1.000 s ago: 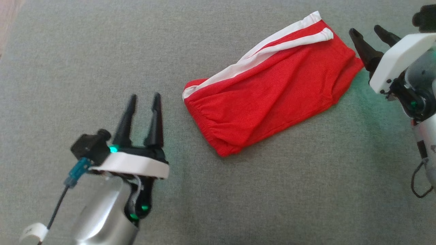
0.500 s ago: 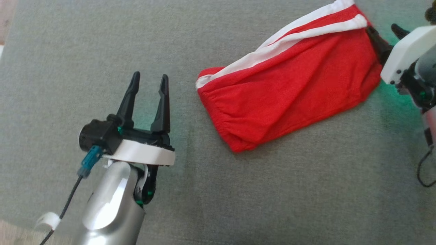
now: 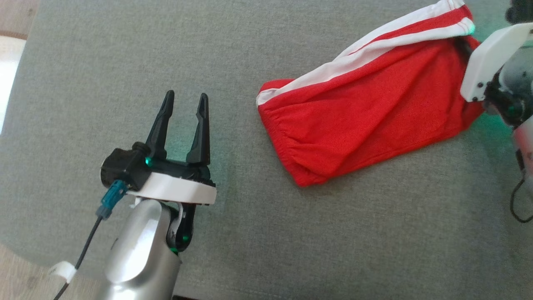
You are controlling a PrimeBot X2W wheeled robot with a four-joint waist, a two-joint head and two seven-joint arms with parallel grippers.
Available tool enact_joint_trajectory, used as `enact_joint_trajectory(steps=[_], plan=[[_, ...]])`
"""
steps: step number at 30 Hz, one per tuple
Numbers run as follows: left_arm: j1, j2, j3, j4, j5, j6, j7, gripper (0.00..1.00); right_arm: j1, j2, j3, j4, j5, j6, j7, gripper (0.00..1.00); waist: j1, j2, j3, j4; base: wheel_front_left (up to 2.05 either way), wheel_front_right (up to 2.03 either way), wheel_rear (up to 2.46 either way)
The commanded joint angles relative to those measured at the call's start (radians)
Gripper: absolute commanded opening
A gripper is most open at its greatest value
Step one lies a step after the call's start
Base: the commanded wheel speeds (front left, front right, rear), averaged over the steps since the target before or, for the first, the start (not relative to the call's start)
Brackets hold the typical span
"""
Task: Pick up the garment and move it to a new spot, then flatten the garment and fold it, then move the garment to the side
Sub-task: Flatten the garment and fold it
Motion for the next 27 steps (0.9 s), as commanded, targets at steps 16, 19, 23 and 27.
enact_joint_trajectory(steps=[16,19,23,27], plan=[[0.114,0.031,0.090,0.011,0.027,-0.020,-0.008,1.00,0.235,-0.084,-0.139,-0.169,-0.119,0.007,-0.094,0.00,-0.0001,0.0000,-0.196,-0.167,0.00,0.00,0.00],[0.127,0.035,0.087,0.016,0.027,-0.021,-0.008,1.00,0.268,-0.084,-0.190,-0.193,-0.161,0.007,-0.088,0.00,-0.0001,0.0000,-0.216,-0.175,0.00,0.00,0.00],[0.145,0.040,0.075,0.030,0.023,-0.022,-0.008,1.00,0.330,-0.064,-0.281,-0.261,-0.259,0.007,-0.050,0.00,-0.0001,0.0000,-0.244,-0.178,0.00,0.00,0.00],[0.148,0.045,0.054,0.046,0.016,-0.023,-0.008,1.00,0.376,0.002,-0.327,-0.370,-0.337,0.007,0.016,0.00,-0.0001,0.0000,-0.261,-0.172,0.00,0.00,0.00]])
